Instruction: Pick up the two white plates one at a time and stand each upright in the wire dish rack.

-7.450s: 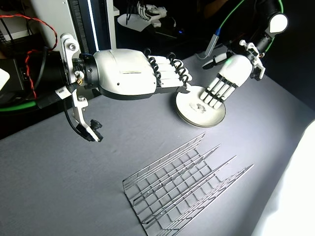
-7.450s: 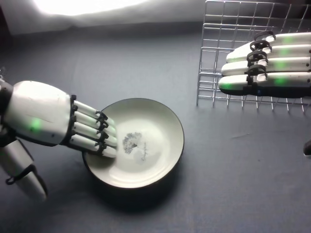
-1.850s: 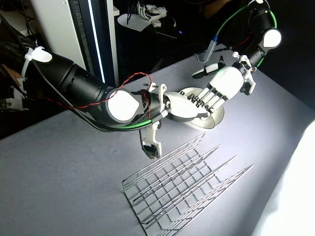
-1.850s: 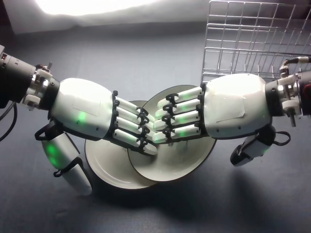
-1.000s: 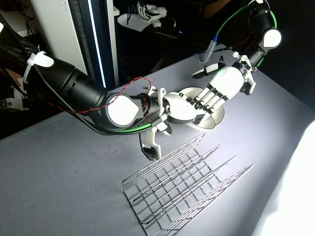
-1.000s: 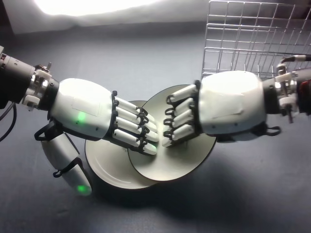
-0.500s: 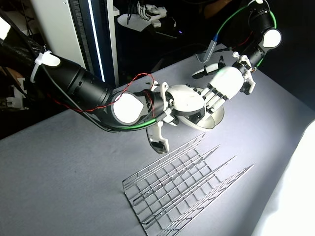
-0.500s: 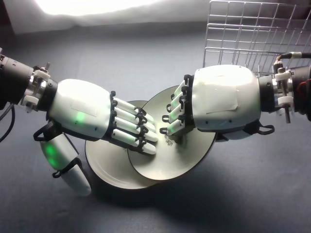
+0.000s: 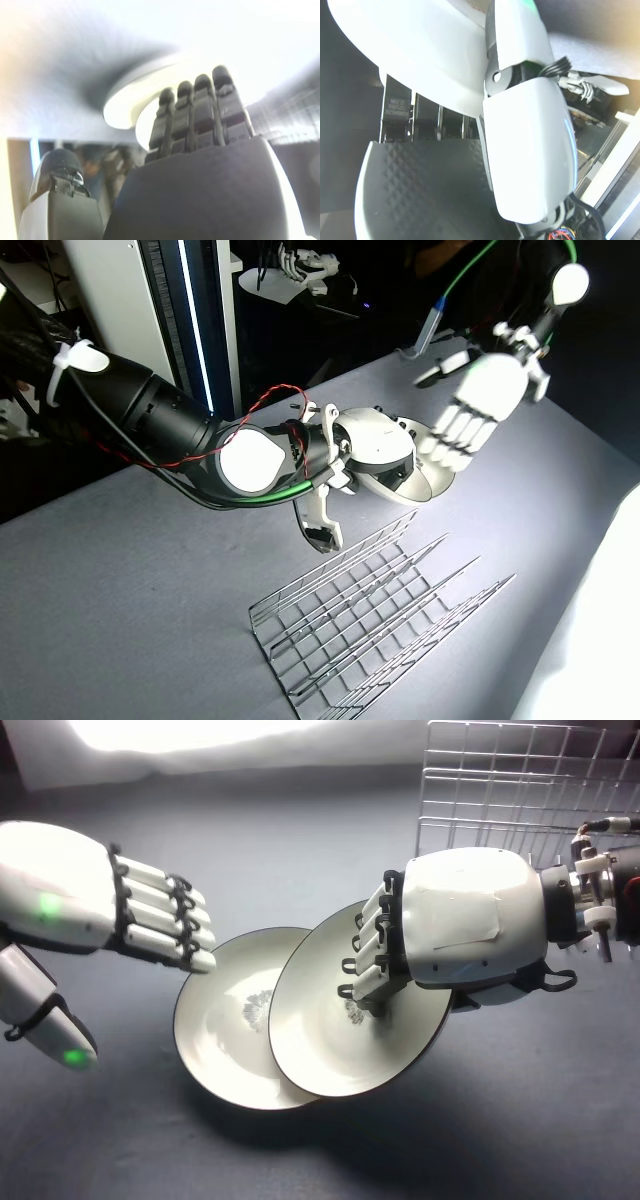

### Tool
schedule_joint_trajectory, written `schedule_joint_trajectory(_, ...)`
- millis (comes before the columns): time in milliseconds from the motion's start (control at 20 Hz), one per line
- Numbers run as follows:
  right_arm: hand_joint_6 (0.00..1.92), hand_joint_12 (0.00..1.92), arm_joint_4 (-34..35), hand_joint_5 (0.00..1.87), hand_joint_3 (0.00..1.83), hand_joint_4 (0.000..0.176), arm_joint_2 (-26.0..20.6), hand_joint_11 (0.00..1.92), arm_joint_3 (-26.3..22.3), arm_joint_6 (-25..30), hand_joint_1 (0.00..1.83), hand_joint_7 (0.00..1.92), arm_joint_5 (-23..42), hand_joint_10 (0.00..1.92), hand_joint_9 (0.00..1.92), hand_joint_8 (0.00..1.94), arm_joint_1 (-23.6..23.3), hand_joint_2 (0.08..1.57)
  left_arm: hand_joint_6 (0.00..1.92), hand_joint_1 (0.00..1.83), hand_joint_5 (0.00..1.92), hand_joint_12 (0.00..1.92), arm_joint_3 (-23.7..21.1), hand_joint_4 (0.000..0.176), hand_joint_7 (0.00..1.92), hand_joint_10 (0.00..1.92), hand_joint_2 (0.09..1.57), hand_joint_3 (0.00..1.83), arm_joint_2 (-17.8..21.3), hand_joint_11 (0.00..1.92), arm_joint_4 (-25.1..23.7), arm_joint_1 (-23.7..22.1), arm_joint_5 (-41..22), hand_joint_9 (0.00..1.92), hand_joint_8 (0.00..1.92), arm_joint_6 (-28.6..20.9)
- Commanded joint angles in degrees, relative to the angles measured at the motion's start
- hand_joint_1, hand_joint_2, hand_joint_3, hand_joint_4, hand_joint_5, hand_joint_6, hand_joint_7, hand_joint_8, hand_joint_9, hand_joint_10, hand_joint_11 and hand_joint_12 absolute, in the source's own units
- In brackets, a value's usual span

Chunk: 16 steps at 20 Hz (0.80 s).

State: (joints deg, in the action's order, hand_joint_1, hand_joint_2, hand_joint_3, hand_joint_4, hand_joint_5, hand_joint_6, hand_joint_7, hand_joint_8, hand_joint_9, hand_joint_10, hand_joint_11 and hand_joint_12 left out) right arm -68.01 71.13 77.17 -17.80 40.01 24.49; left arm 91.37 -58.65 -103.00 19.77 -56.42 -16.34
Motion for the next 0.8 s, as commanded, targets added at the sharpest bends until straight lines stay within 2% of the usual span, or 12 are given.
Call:
schedule_joint_trajectory(0, 0.97, 1.28, 0.9, 0.93, 0.0, 0.0, -0.6, 0.91, 0.0, 0.1, 1.39, 1.04, 0.6, 1.09, 1.04, 0.82, -0.5, 1.08, 0.0, 0.0, 0.08, 0.17, -1.0, 0.0, 0.05, 0.0, 1.02, 0.0, 1.1, 0.0, 4.8, -1.4, -2.2, 0.04, 0.0, -0.8)
schedule_joint_trajectory(100, 1.03, 1.24, 2.4, 0.9, 0.0, 0.0, -1.0, 0.89, -0.5, 0.1, 1.38, 1.03, 0.8, 1.09, 1.03, 0.83, -1.1, 1.09, 0.0, 0.0, 0.08, 0.17, -2.7, 0.0, 0.06, 0.0, 1.01, 0.0, 3.1, 0.0, 5.4, -3.3, -2.3, 0.04, 0.0, -1.6)
schedule_joint_trajectory(200, 0.98, 1.26, 4.5, 0.91, 0.0, 0.0, -2.1, 0.91, -2.3, 0.1, 1.39, 1.04, 0.8, 1.1, 1.04, 0.83, -2.2, 1.09, 0.0, 0.0, 0.07, 0.17, -4.3, 0.0, 0.05, 0.0, 1.02, 0.0, 5.7, 0.0, 6.6, -5.5, -2.2, 0.04, 0.0, -2.5)
schedule_joint_trajectory(400, 0.97, 1.32, 7.9, 0.91, 0.0, 0.0, -4.1, 0.91, -6.1, 0.1, 1.39, 1.05, 0.7, 1.12, 1.03, 0.82, -3.4, 1.09, 0.0, 0.0, 0.08, 0.12, -5.7, 0.0, 0.06, 0.0, 1.01, 0.0, 9.2, 0.0, 6.8, -6.0, -1.3, 0.04, 0.0, -3.3)
schedule_joint_trajectory(450, 0.98, 1.33, 9.3, 0.91, 0.0, 0.0, -5.5, 0.91, -8.2, 0.1, 1.39, 1.05, 0.7, 1.12, 1.03, 0.82, -4.3, 1.09, 0.0, 0.0, 0.08, 0.11, -6.4, 0.0, 0.05, 0.0, 1.01, 0.0, 11.3, 0.0, 8.8, -5.2, -1.4, 0.03, 0.0, -3.8)
schedule_joint_trajectory(700, 0.94, 1.29, 12.6, 0.95, 0.0, 0.0, -7.5, 0.9, -10.5, 0.1, 1.39, 1.07, 0.6, 1.09, 1.04, 0.79, -6.0, 1.08, 0.0, 0.0, 0.09, 0.23, -8.0, 0.0, 0.07, 0.0, 1.0, 0.0, 13.3, 0.0, 10.5, -5.2, -1.7, 0.06, 0.0, -3.8)
schedule_joint_trajectory(750, 0.98, 1.3, 13.4, 0.93, 0.0, 0.0, -8.1, 0.88, -11.1, 0.1, 1.39, 1.05, 0.6, 1.11, 1.02, 0.81, -6.3, 1.09, 0.0, 0.0, 0.09, 0.22, -8.4, 0.0, 0.07, 0.0, 1.0, 0.0, 13.4, 0.0, 10.5, -5.1, -1.7, 0.06, 0.0, -3.8)
